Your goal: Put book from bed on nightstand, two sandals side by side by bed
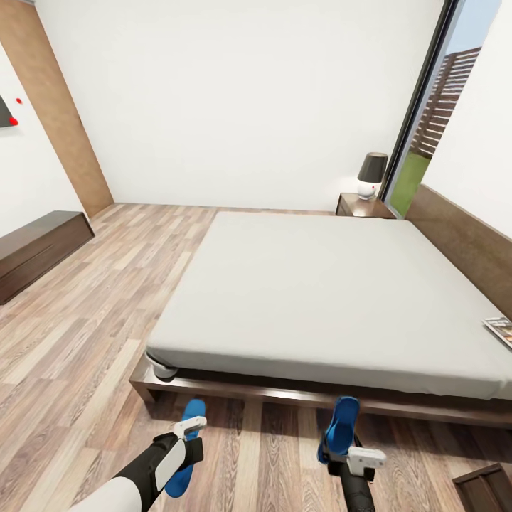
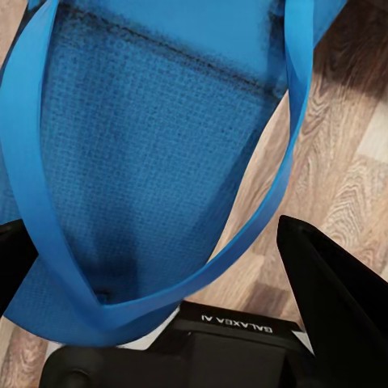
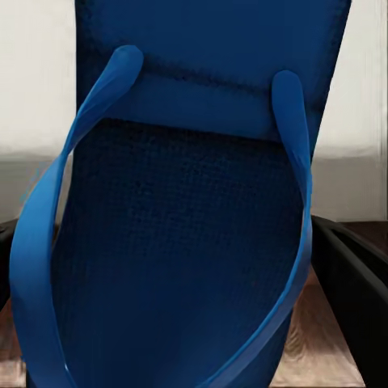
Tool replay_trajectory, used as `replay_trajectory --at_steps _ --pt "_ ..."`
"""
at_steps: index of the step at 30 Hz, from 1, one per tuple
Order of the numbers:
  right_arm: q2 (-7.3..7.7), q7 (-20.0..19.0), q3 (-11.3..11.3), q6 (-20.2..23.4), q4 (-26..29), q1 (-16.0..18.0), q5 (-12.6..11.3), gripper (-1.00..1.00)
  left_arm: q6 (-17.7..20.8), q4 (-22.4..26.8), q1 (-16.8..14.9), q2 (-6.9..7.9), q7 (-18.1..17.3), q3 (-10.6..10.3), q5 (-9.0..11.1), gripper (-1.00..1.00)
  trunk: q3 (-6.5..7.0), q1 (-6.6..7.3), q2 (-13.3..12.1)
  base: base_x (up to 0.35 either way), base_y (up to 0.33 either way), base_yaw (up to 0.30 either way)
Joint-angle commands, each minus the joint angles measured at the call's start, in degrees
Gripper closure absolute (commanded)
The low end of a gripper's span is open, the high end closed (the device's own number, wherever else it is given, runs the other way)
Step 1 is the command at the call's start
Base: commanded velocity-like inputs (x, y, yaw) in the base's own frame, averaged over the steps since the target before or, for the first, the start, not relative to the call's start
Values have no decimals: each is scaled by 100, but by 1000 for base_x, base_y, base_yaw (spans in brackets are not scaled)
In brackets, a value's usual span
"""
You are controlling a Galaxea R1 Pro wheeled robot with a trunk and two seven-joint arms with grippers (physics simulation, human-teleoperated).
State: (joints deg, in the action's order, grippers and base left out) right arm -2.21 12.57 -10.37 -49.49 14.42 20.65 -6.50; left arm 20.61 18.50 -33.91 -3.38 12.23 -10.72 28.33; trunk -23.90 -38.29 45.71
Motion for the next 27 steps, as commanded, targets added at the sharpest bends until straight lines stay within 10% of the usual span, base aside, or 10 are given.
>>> replay_trajectory --at_steps 1,8,27 --pt "2 150 -57 230 180 -3 -33 100 22 13 -2 4 51 -49 59 100 -25 -23 47 0 0 0" --pt "36 496 -59 1845 2056 -700 22 100 22 13 -2 4 51 -53 59 100 -151 -177 327 0 0 0" --pt "72 516 -62 1432 3172 -1584 74 100 22 13 -2 4 51 -44 59 100 -492 -594 1090 0 0 0"
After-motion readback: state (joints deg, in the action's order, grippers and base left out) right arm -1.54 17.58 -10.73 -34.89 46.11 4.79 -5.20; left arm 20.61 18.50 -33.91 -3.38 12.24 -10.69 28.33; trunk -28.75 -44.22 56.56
